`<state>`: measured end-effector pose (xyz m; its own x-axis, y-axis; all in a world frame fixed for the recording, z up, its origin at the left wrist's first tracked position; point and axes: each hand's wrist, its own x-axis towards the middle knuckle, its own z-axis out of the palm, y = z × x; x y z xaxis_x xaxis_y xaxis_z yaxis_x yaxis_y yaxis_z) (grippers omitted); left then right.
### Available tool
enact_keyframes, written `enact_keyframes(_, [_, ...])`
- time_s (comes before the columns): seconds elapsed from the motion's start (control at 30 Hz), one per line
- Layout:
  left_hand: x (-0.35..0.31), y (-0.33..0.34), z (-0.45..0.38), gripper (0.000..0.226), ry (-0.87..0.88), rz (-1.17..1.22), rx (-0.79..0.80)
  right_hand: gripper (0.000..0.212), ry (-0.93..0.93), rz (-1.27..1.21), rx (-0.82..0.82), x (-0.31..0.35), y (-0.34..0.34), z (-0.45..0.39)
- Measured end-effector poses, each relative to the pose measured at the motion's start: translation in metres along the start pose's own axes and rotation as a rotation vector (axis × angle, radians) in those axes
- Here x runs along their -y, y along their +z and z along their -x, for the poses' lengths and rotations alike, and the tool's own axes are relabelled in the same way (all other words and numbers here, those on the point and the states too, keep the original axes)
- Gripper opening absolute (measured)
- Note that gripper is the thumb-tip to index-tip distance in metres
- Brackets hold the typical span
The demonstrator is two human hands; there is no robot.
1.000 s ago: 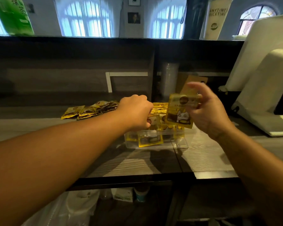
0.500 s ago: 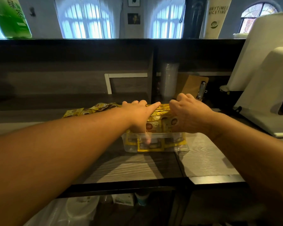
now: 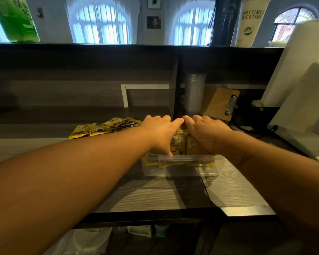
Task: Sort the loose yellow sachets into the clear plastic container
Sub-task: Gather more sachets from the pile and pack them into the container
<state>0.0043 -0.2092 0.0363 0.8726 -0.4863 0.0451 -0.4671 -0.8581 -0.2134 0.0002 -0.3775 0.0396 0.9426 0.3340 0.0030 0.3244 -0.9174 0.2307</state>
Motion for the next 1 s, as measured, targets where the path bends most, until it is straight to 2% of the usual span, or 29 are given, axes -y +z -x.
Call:
enact_keyframes(0.07, [0.000, 0.002, 0.000, 0.116, -0.004, 0.017, -0.008, 0.104, 0.010, -0.063, 0.007, -0.001, 0.003, -0.001])
enact_keyframes(0.2, [0.003, 0.002, 0.002, 0.118, -0.003, 0.070, -0.005, 0.117, 0.032, -0.093, 0.086, -0.005, 0.000, -0.001])
enact_keyframes(0.4, [0.018, -0.006, 0.014, 0.120, 0.016, 0.243, -0.009, 0.122, 0.034, -0.092, 0.094, 0.001, -0.013, -0.001])
enact_keyframes(0.47, [0.029, -0.009, 0.024, 0.109, -0.004, 0.334, -0.041, 0.122, 0.023, -0.139, 0.085, 0.005, -0.021, -0.002])
enact_keyframes(0.53, [0.045, -0.009, 0.036, 0.088, -0.063, 0.471, -0.118, 0.116, 0.003, -0.223, 0.056, 0.013, -0.032, -0.004])
enact_keyframes(0.63, [0.078, 0.006, 0.054, 0.059, -0.229, 0.646, -0.294, 0.109, 0.000, -0.290, 0.034, 0.033, -0.048, -0.014])
enact_keyframes(0.7, [0.104, 0.026, 0.066, 0.053, -0.348, 0.663, -0.336, 0.102, -0.018, -0.241, 0.017, 0.053, -0.056, -0.024])
enact_keyframes(0.83, [0.160, 0.070, 0.090, 0.057, -0.503, 0.582, -0.202, 0.086, -0.089, -0.238, -0.006, 0.106, -0.064, -0.047])
enact_keyframes(1.0, [0.205, 0.109, 0.103, 0.061, -0.583, 0.416, -0.007, 0.080, -0.183, -0.155, 0.066, 0.161, -0.058, -0.071])
